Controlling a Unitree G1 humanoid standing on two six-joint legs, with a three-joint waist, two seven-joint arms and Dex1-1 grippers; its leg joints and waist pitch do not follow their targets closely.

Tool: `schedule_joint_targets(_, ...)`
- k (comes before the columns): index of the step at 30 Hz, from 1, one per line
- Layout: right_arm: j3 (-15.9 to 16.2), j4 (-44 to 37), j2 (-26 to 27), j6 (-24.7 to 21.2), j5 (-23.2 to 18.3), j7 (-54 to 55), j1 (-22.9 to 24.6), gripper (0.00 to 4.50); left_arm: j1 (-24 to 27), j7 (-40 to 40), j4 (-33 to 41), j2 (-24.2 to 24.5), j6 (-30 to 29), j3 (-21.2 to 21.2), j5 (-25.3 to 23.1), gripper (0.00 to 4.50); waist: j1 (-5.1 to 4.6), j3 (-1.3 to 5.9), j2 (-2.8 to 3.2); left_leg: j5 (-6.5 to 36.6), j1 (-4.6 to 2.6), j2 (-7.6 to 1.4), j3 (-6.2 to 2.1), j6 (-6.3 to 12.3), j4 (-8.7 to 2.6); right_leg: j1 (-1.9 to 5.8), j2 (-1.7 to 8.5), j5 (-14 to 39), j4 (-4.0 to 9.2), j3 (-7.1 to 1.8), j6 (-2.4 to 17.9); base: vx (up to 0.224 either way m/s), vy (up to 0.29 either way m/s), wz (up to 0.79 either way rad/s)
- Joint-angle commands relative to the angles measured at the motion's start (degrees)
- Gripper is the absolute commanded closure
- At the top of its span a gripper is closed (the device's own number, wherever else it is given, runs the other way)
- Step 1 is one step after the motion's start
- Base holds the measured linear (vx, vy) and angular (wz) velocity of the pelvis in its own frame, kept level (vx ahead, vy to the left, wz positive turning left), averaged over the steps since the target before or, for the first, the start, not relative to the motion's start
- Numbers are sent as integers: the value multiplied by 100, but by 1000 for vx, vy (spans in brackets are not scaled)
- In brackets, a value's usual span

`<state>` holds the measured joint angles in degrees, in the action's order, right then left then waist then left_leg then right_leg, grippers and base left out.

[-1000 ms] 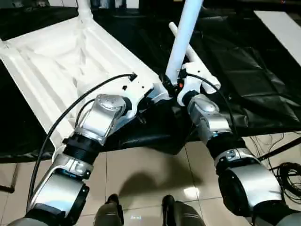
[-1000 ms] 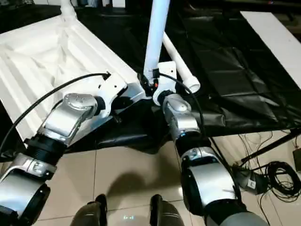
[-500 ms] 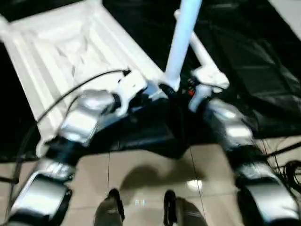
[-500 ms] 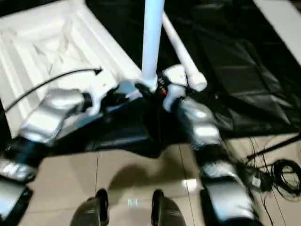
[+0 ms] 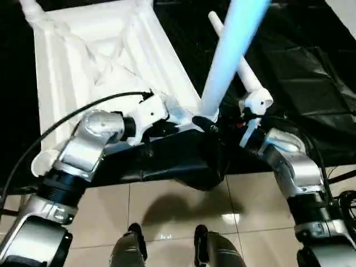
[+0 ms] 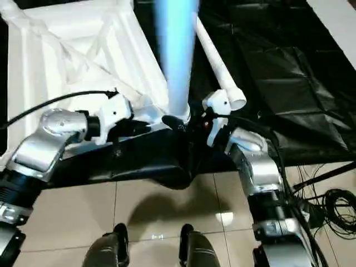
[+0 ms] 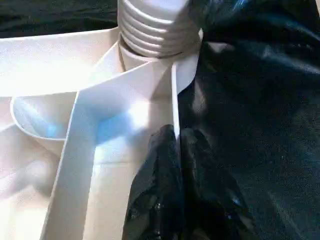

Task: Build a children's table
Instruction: Pick table leg

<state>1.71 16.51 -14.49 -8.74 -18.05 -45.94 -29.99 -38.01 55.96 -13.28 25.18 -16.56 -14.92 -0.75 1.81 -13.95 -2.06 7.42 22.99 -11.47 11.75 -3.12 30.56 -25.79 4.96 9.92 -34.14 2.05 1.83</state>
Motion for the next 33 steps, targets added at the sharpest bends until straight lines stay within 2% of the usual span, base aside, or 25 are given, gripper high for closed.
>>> schedule_joint_targets(1,65,-146,44,-221,-76,98,162,53,254,-50,-159,-99,54,-175,-1,450,-1,545,-3,802,-190,-143,-41,387,-240,382,266,699,311,-235,1251,0,0,0)
schedule_joint_targets(3,94,-358,148,-331,-70,245,320,53,281,-70,-136,-99,32,-101,40,450,6,591,10,643,-187,-130,-30,404,-216,391,257,454,279,-239,1278,0,0,0)
schedule_joint_targets(4,93,-440,188,-394,-82,299,375,53,291,-95,-121,-98,25,-72,42,450,3,586,7,559,-174,-125,-29,436,-213,392,244,311,262,-240,1279,0,0,0)
schedule_joint_targets(6,80,-546,261,-513,-95,407,457,53,308,-124,-103,-84,2,-36,32,450,0,631,-2,290,-156,-102,-27,558,-182,422,227,-198,207,-235,1339,0,0,0)
schedule_joint_targets(9,64,-619,347,-588,-113,557,539,53,331,-86,-105,-32,14,-68,6,450,-1,657,22,307,-158,-95,-22,627,-172,428,232,-224,204,-230,1377,0,0,0)
schedule_joint_targets(10,50,-638,373,-588,-125,609,560,53,338,-83,-103,-18,10,-79,-5,450,3,662,32,462,-170,-96,-23,584,-182,445,236,-31,215,-224,1368,0,0,0)
schedule_joint_targets(11,33,-697,405,-593,-153,651,589,53,344,-76,-104,-7,9,-72,-5,450,14,644,47,951,-206,-113,-28,443,-228,467,253,616,268,-213,1309,0,0,0)
schedule_joint_targets(13,20,-760,405,-646,-193,651,608,53,344,-64,-107,-3,19,-74,-10,450,19,613,83,1731,-300,-91,-11,302,-293,523,193,1594,374,-154,1299,0,0,0)
schedule_joint_targets(14,14,-800,400,-673,-222,639,623,53,348,-54,-102,2,12,-81,-15,450,18,582,85,1925,-326,-80,-3,292,-312,539,177,1870,419,-137,1316,0,0,0)
schedule_joint_targets(15,8,-826,395,-690,-235,639,633,77,352,-48,-96,5,18,-86,-20,450,30,556,89,2132,-361,-47,9,273,-317,601,165,2293,487,-129,1341,0,0,0)
schedule_joint_targets(17,-66,-870,412,-718,-279,679,648,85,367,-47,-75,4,17,-88,-29,450,44,554,92,2012,-386,-42,12,315,-329,666,175,2380,516,-132,1392,58,1,0)
schedule_joint_targets(18,-80,-882,409,-735,-285,681,651,85,373,-44,-66,4,19,-88,-30,450,48,594,116,1851,-434,-51,19,350,-331,699,170,2158,495,-132,1482,62,0,1)
schedule_joint_targets(19,-102,-914,399,-793,-292,685,660,102,380,-48,-54,1,14,-87,-33,450,53,628,110,1587,-433,-37,28,427,-319,754,143,1717,443,-139,1614,69,1,2)
schedule_joint_targets(20,-107,-932,391,-830,-295,682,666,117,383,-47,-48,1,-3,-86,-29,450,53,644,106,1450,-426,-24,34,484,-309,776,129,1483,411,-141,1682,69,1,2)
schedule_joint_targets(22,-106,-933,382,-854,-299,692,664,127,378,-16,-62,16,10,-101,-29,450,62,691,107,1030,-395,25,56,730,-264,869,119,788,325,-164,1862,65,1,2)
schedule_joint_targets(23,-103,-915,375,-865,-312,680,649,136,362,-21,-100,23,26,-95,-38,450,63,700,113,956,-401,28,58,785,-255,875,113,663,308,-163,1893,62,0,3)
schedule_joint_targets(24,-104,-914,375,-868,-313,680,647,146,361,-21,-103,24,28,-94,-39,450,61,723,108,768,-372,49,50,881,-232,926,100,387,266,-165,1927,54,1,2)
schedule_joint_targets(26,-93,-892,340,-904,-311,639,618,164,334,-31,-145,32,39,-85,-53,450,64,743,88,596,-341,81,47,1027,-200,970,82,108,232,-175,1933,0,0,0)
schedule_joint_targets(27,-88,-888,331,-909,-306,630,612,172,329,-33,-151,34,40,-82,-55,450,65,745,91,534,-327,86,38,1084,-190,989,75,48,221,-172,1922,0,0,0)
schedule_joint_targets(29,-48,-889,262,-995,-276,582,576,187,325,-36,-142,56,26,-67,-43,450,62,749,92,507,-344,76,27,1120,-188,993,62,109,216,-151,1914,0,0,0)
schedule_joint_targets(31,-40,-879,231,-977,-225,599,548,206,341,-44,-129,72,32,-61,-44,450,64,739,92,641,-378,66,27,1092,-200,1004,64,445,254,-133,1900,0,0,0)
schedule_joint_targets(33,-93,-902,239,-1015,-269,631,526,224,371,-49,-96,93,29,-57,-38,450,69,737,88,756,-372,78,34,1024,-196,1043,76,733,297,-145,1886,0,0,0)
